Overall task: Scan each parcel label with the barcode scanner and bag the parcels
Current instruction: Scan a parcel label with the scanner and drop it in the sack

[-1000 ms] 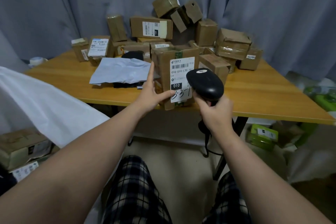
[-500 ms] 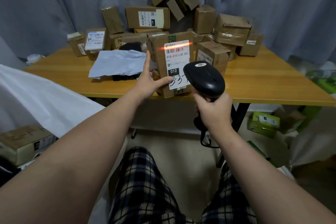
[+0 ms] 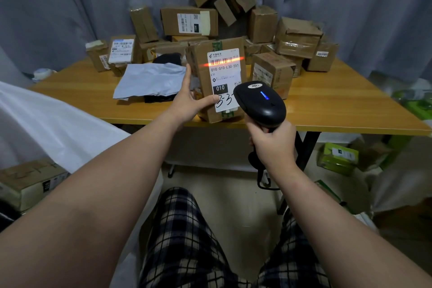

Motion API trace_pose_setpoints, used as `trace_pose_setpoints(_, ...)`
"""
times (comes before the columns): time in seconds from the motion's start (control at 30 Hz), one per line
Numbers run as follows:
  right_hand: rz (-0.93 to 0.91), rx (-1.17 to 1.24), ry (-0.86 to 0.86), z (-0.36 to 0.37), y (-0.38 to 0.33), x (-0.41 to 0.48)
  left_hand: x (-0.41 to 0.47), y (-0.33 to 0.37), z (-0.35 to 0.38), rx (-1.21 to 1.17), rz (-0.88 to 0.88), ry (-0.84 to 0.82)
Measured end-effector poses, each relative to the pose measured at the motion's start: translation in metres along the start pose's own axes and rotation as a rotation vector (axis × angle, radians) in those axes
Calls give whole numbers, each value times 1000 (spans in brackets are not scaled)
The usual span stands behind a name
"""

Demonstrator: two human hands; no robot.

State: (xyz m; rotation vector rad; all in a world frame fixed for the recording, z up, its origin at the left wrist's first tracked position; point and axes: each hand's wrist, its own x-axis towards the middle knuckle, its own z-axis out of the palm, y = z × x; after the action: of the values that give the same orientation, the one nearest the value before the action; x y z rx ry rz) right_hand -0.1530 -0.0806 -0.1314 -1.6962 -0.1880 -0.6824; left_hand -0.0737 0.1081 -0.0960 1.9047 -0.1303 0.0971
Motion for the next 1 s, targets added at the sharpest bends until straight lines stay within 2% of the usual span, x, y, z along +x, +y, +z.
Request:
trace_pose_setpoints(0.17,13,-13,9,-1,0,2,-5,0,5,13,42,29)
trace_pose_setpoints(0.4,25,12,-21,-1,-16,2,-46,-2,11,-55,140,220)
trace_pose_setpoints(0.5,-9,71,-98,7,-35,-3,-80,-10,-8,-121,173,318)
trace_pose_setpoints(0.63,-25,147,-339,42,-56,-21,-135,-27,-48,-106,193,443)
trace_pose_setpoints(0.7,97,200,-487,69,-60,-28,-159,-37,-75,-24,131,540)
trace_pose_setpoints(0.8,392,206,-694,118,-49,-40,-196,-53,-128,140,17,688)
trace_pose_setpoints(0.87,502,119,-731,151,-29,-48,-220,-67,-164,303,-97,762)
trace_pose_setpoints(0.93,526,35,-755,180,-13,-57,-250,-78,-190,543,-299,761)
trace_pose_setpoints(1.0,616,56,-814,205,0,-71,-285,-93,-206,789,-533,727)
